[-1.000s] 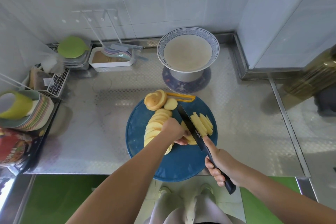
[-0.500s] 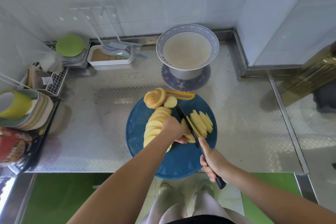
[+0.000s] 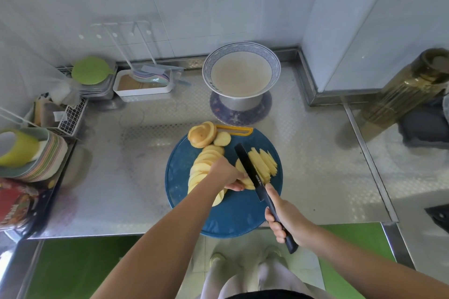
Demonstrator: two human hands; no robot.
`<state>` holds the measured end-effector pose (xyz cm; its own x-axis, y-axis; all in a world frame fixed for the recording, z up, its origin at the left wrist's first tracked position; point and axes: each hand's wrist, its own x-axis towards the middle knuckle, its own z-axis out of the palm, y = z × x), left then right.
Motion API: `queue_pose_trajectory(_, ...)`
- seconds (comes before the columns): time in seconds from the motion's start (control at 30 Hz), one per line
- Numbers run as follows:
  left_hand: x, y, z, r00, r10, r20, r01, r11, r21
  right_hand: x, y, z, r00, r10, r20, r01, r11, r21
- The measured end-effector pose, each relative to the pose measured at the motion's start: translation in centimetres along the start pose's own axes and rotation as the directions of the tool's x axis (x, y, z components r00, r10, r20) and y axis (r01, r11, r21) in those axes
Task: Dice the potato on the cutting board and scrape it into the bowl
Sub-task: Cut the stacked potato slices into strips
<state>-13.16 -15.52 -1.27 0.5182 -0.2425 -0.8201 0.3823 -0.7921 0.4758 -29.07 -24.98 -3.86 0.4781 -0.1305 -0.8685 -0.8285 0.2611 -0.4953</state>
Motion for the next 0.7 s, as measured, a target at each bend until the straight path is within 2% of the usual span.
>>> queue_pose_trajectory(0.17, -0.4, 0.2, 0.0, 1.0, 0.005, -0.004, -0.005, 1.0, -0.003, -0.9, -0.7, -0.8, 0.999, -0.041, 0.029, 0.043, 0.998, -0.052)
queue_pose_trajectory(0.33, -0.1, 0.2, 0.4, 1.0, 0.01, -0.017, -0.009, 0.999, 0.045, -1.8, -1.3, -1.2, 0.997, -0.044, 0.062, 0.047, 0.998, -0.049)
queue_pose_trajectory(0.7, -0.2, 0.3, 0.1, 1.0, 0.002, -0.003, -0.002, 1.0, 0.02, -2.5, -1.2, -1.2, 0.995, -0.059, 0.076, 0.061, 0.998, -0.031)
